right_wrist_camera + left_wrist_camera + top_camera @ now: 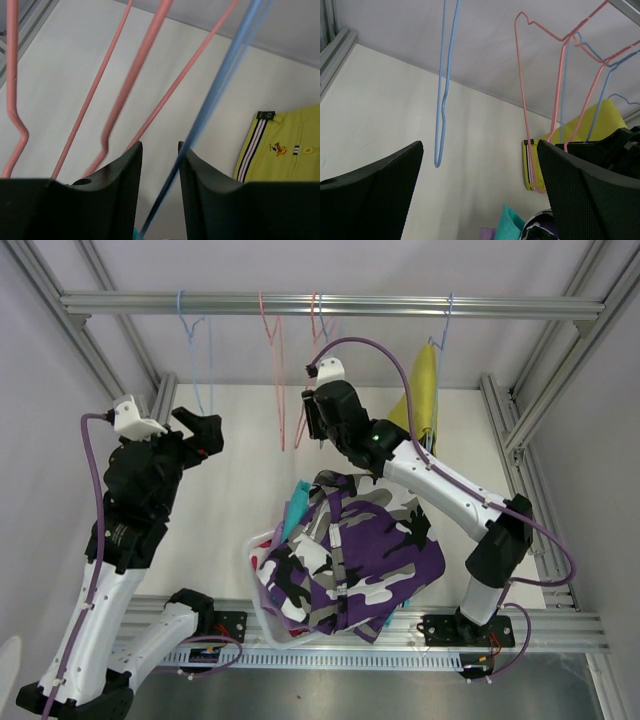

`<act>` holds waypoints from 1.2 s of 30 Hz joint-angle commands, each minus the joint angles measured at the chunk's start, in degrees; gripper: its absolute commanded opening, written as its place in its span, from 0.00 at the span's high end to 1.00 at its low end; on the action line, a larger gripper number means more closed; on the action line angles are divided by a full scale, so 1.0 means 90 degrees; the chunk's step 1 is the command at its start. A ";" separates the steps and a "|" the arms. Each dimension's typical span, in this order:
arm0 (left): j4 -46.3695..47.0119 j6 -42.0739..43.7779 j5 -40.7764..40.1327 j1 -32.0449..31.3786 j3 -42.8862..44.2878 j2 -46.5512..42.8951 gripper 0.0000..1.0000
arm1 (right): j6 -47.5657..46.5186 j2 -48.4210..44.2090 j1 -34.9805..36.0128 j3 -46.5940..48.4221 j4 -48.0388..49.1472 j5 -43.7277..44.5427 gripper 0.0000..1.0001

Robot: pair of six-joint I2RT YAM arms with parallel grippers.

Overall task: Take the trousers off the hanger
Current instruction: Move the hanger to the clothesline.

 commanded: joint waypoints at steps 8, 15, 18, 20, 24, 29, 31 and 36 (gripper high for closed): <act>0.0006 -0.0096 0.0369 0.0240 0.0120 0.0135 0.01 | -0.0086 -0.1357 0.0240 -0.0127 -0.0222 0.0378 0.54; 0.0016 0.0011 0.0418 0.0298 0.0140 0.0222 0.00 | -0.0077 -0.1875 0.0396 -0.0283 -0.0447 0.0505 0.39; 0.0016 0.0264 0.0321 0.0308 0.0179 0.0300 0.00 | -0.0038 -0.2167 0.0425 -0.0497 -0.0447 0.0486 0.37; -0.0091 0.0392 0.0078 0.0308 0.0305 0.0398 0.01 | -0.0008 -0.2353 0.0445 -0.0644 -0.0437 0.0437 0.37; -0.0140 0.0782 -0.0284 0.0318 0.0364 0.0544 0.00 | 0.0011 -0.2909 0.0484 -0.1267 -0.0369 0.0398 0.36; -0.0277 0.1027 -0.0120 0.0318 0.0520 0.1022 0.00 | -0.0047 -0.3671 0.0465 -0.1884 -0.0388 0.0466 0.35; -0.0364 0.1076 0.0027 0.0328 0.0550 0.1314 0.01 | -0.0057 -0.3954 0.0436 -0.2147 -0.0417 0.0486 0.35; -0.0385 0.1203 0.0223 0.0318 0.0599 0.1872 0.31 | -0.0077 -0.4666 0.0328 -0.2743 -0.0525 0.0457 0.34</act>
